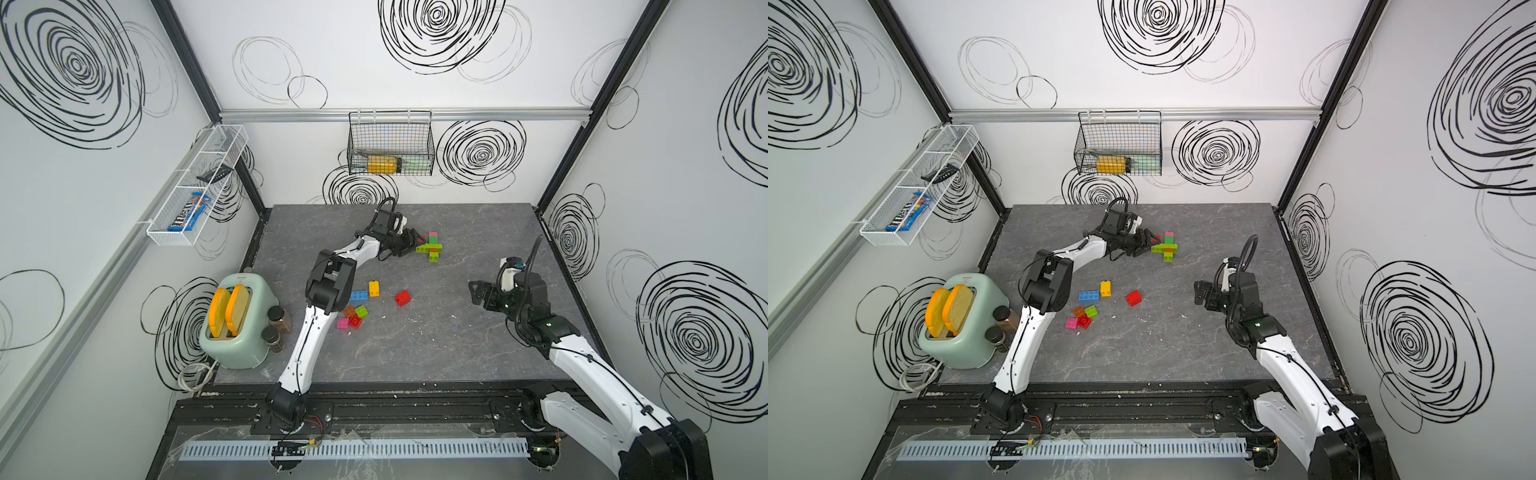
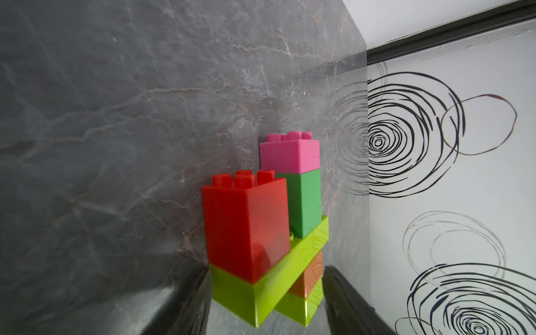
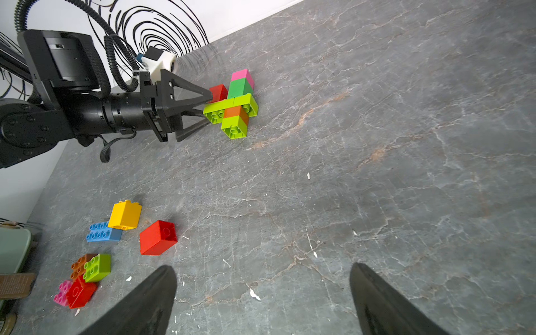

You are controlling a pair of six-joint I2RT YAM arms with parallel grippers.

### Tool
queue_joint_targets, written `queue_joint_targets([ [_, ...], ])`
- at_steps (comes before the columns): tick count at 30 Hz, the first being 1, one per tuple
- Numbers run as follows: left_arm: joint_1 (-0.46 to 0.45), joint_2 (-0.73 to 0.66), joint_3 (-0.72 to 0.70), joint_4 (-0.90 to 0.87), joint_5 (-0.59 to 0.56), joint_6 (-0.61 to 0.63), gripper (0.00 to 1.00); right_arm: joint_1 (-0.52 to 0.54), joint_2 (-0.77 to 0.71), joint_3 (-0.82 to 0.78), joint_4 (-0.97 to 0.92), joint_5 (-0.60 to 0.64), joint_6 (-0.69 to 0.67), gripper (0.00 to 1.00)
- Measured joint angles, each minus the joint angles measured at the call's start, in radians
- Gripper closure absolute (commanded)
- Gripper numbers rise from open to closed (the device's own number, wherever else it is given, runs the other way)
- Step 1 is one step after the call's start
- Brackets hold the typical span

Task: Assemble the number 4 with lego
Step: Place the lego brick at the center of the board.

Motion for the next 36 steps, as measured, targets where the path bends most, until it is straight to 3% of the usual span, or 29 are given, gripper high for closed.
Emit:
queue_joint_targets([
  [14, -0.026, 0.031, 0.069, -0.034, -0.031, 0.013, 0.33, -0.009, -0.006, 0.0, -0.006, 0.003, -0.007, 0.03],
  [24, -0.03, -0.019, 0.012, -0.048, -0.092, 0.069, 0.29, -0.014, -0.032, -0.019, 0.003, -0.013, -0.014, 0.03],
  [30, -0.039, -0.274, -0.268, -0.026, -0.229, 0.153, 0.2, -0.014, -0.032, -0.057, 0.061, -0.079, -0.017, 0.03],
  [35, -0.082, -0.607, -0.557, 0.042, -0.449, 0.261, 0.01, 0.008, -0.009, -0.097, 0.146, -0.146, -0.002, 0.03],
  [36, -0.097, -0.667, -0.609, 0.057, -0.497, 0.284, 0.04, 0.02, 0.005, -0.097, 0.161, -0.15, -0.001, 0.03],
])
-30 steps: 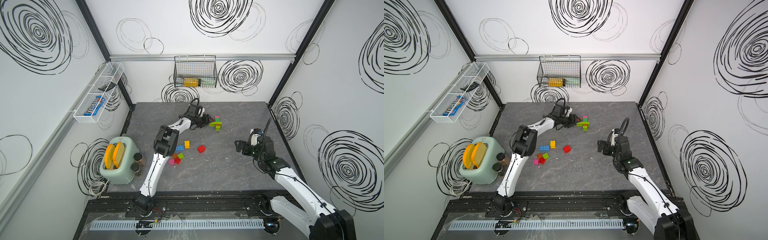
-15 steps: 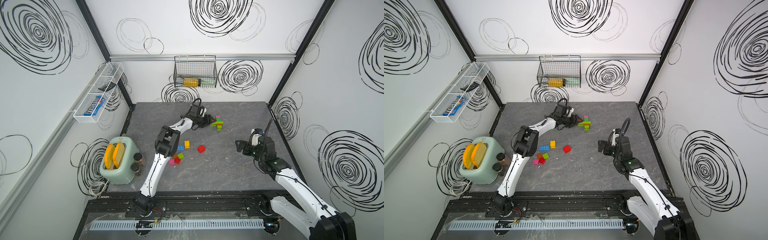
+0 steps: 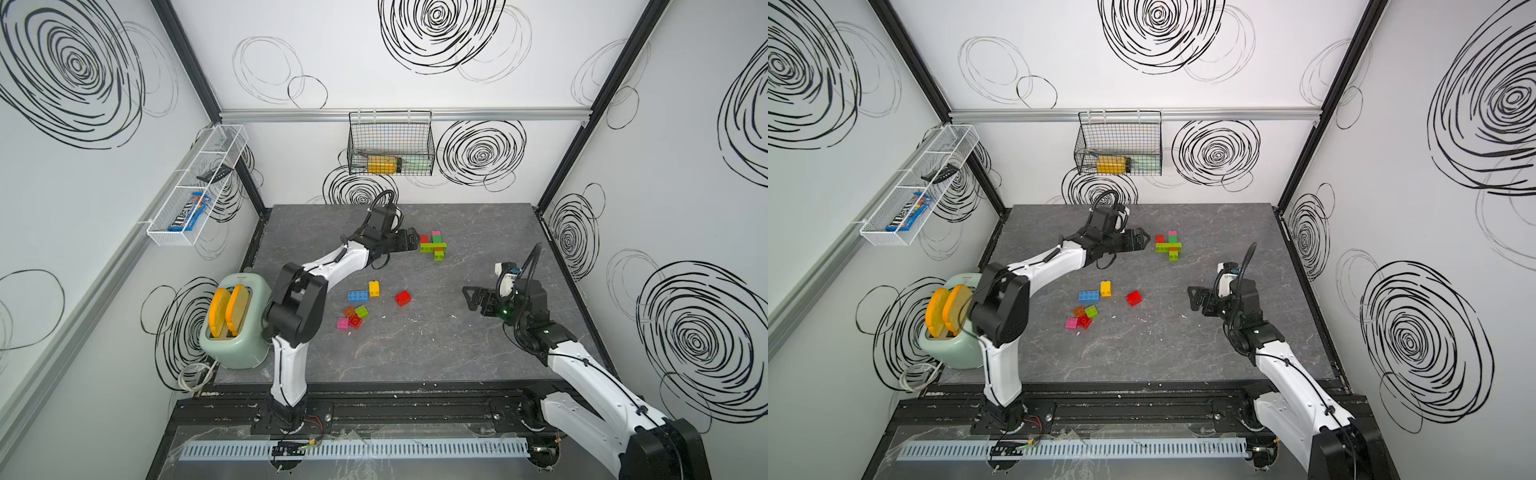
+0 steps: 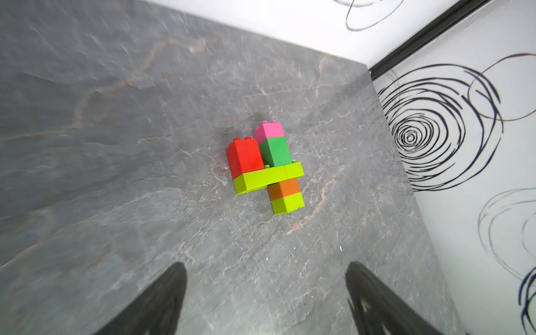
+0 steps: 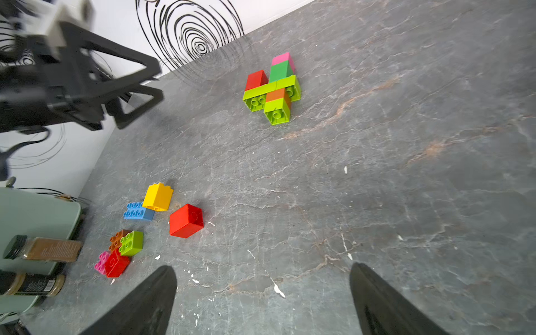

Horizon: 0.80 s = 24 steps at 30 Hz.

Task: Assemble the number 4 with lego
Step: Place the lego brick at the center of the board.

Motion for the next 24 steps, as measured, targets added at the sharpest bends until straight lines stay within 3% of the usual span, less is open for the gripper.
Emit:
queue_joint_targets([
  [5, -0.076, -0.244, -0.248, 0.027, -0.259, 0.083, 0.04, 0.117, 0.098, 0.007, 0.055, 0.017, -0.004, 0.02],
  [11, -0.062, -0.399, -0.484, -0.056, -0.488, 0.072, 0.04, 0.247, 0.296, 0.113, 0.073, 0.047, -0.028, 0.0],
  [18, 0.016, -0.542, -0.684, -0.117, -0.478, -0.016, 0.04, 0.314, 0.547, 0.307, 0.061, 0.042, -0.033, 0.02],
  [24, 0.156, -0.591, -0.859, -0.064, -0.288, -0.054, 0.04, 0.411, 0.705, 0.46, 0.02, 0.087, -0.04, 0.02],
])
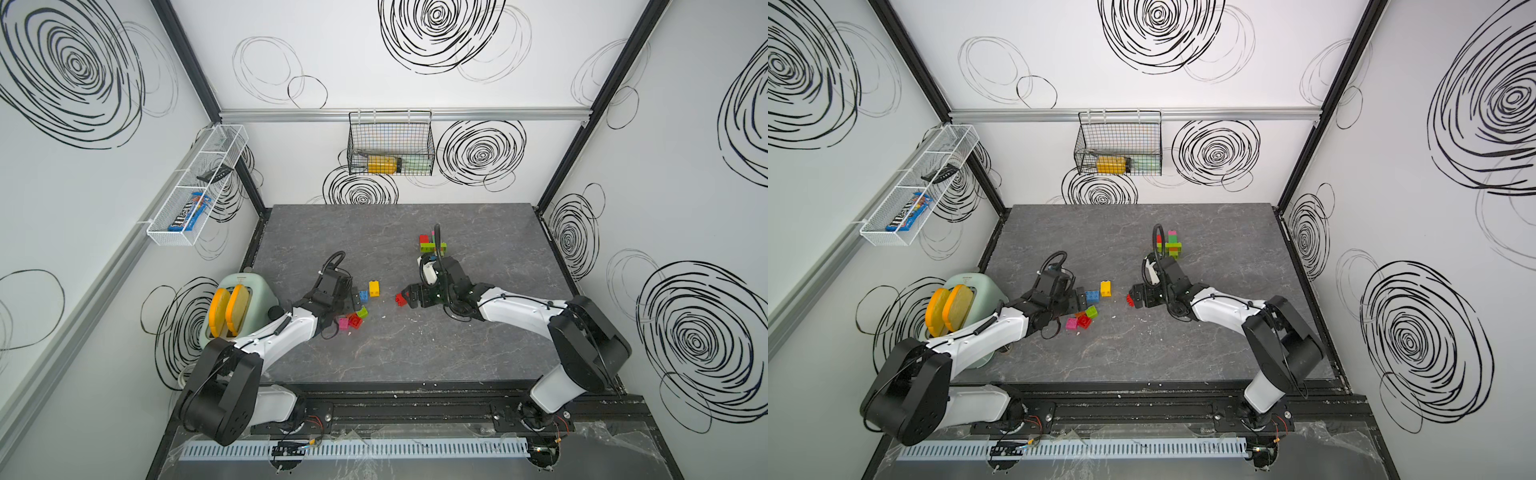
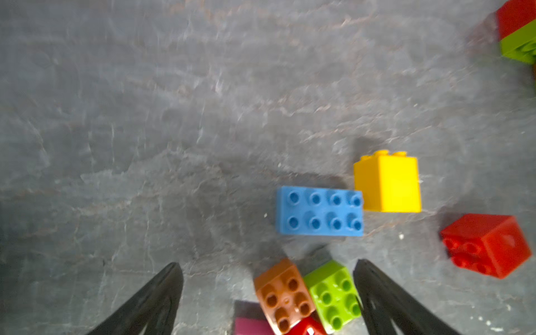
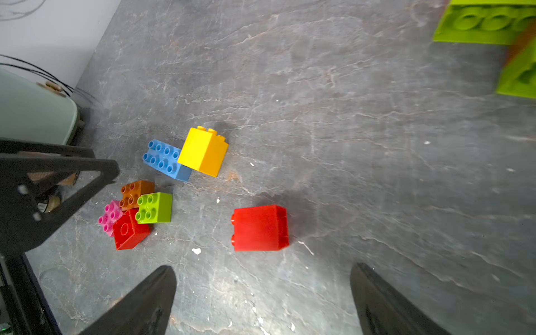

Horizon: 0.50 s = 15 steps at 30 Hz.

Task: Assemble the number 4 with lego
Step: Place the lego brick at the center of the board, then move the lego brick at the center of the board.

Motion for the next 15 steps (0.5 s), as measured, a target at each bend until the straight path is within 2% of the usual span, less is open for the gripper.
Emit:
queue_joint_targets([
  [4, 0.025, 0.034, -0.042, 0.054, 0.09, -0.01, 0.04, 0.035, 0.018, 0.021, -0.014, 0.021, 0.0, 0.02],
  [9, 0.0, 0.146, 0.009, 0.124, 0.137, 0.005, 0.04, 0.035, 0.016, 0.02, -0.023, 0.062, -0.001, 0.01],
  [15, -0.131, 0.206, 0.061, 0.123, 0.096, 0.026, 0.01, 0.034, -0.015, -0.002, -0.027, 0.113, -0.007, 0.01],
])
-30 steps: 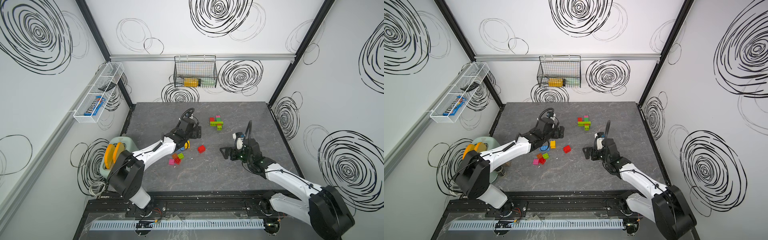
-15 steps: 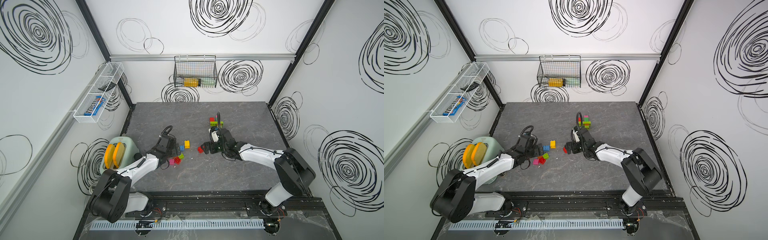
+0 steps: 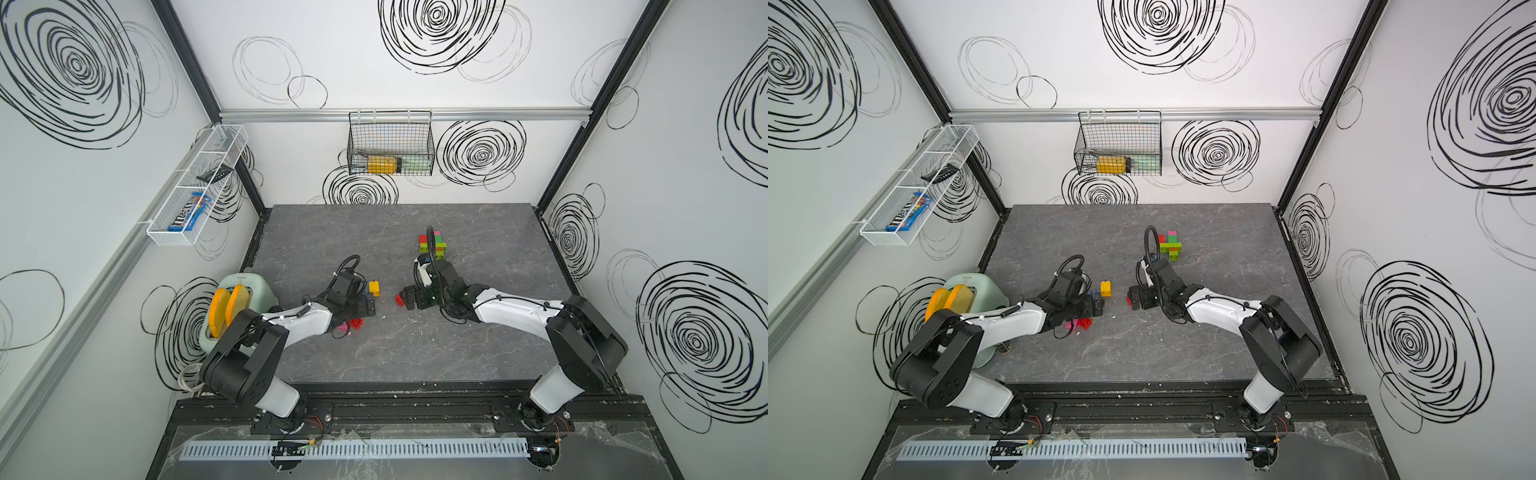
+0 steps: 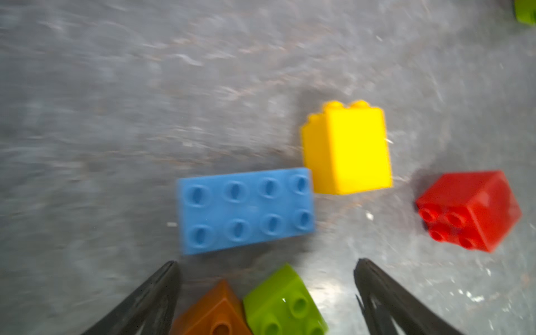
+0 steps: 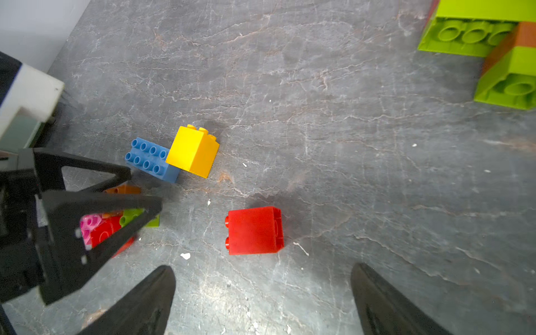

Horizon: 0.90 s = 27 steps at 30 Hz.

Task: Assemble the number 4 with lego
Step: Move the lego brick at the center of the board.

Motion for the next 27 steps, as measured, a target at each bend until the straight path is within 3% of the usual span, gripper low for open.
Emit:
queue_joint_targets([
  [11, -0.232, 0.014, 0.066, -0.066, 0.023, -0.044, 0.02, -0.005, -0.014, -0.022, -0.019, 0.032, -0.019, 0.01],
  [15, -0.217, -0.027, 0.072, -0.095, 0.012, -0.057, 0.0, -0.006, -0.056, -0.055, -0.016, 0.036, -0.024, 0.01],
  [19, -0.14, -0.091, 0.044, -0.109, -0.001, -0.06, 0.13, -0.009, -0.095, -0.078, -0.013, 0.044, -0.027, 0.01],
  [22, -0.102, -0.105, 0.025, -0.141, -0.014, -0.044, 0.15, -0.012, -0.098, -0.078, -0.011, 0.05, -0.03, 0.01],
  [27, -0.123, -0.1, 0.023, -0.173, -0.015, -0.021, 0.26, -0.013, -0.098, -0.078, -0.01, 0.052, -0.034, 0.02],
])
